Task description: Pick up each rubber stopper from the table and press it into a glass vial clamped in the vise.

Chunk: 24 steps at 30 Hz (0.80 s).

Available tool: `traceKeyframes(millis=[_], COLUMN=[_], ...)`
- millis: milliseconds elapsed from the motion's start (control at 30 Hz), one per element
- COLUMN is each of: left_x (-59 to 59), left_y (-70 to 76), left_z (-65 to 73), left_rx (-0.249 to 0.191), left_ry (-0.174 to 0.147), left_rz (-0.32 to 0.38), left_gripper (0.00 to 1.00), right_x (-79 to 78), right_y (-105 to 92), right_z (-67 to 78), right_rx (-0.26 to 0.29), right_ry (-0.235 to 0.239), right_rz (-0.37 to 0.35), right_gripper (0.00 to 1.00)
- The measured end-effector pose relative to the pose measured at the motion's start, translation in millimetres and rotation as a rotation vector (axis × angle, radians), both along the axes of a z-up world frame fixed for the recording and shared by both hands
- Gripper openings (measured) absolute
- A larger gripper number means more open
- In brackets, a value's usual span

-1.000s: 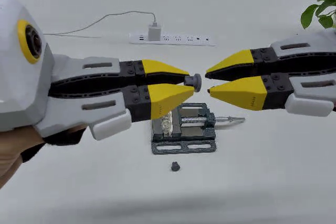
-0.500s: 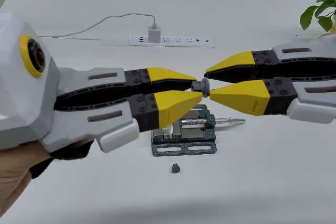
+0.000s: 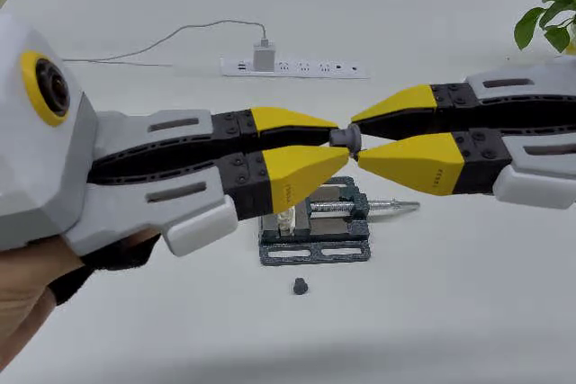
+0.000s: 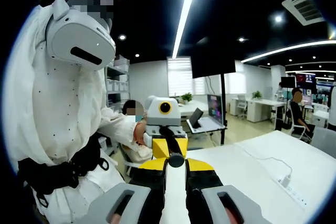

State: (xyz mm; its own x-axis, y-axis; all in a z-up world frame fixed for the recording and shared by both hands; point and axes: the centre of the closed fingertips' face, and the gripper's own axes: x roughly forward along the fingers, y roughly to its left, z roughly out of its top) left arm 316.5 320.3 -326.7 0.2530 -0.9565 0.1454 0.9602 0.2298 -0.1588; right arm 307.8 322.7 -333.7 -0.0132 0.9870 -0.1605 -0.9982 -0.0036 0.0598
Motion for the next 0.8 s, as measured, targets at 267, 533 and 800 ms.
traceKeyframes(millis=[267, 533, 800], left_x=[-2.9, -2.0, -2.4], left_y=[-1.3, 0.3, 1.4], left_z=[0.8, 1.7, 1.3], left_rx=[-0.007, -0.017, -0.023], left_ry=[0.002, 0.004, 0.010], left_rz=[-0.011, -0.003, -0.005], left_gripper=[0.03, 0.03, 0.04], right_x=[-2.7, -0.6, -0.3], right_y=[-0.1, -1.7, -3.1], right_z=[0.3, 1.3, 1.9], right_rx=[0.005, 0.007, 0.011], right_ry=[0.001, -0.002, 0.000], right_rz=[0.013, 0.010, 0.010], right_gripper=[0.08, 0.07, 0.07])
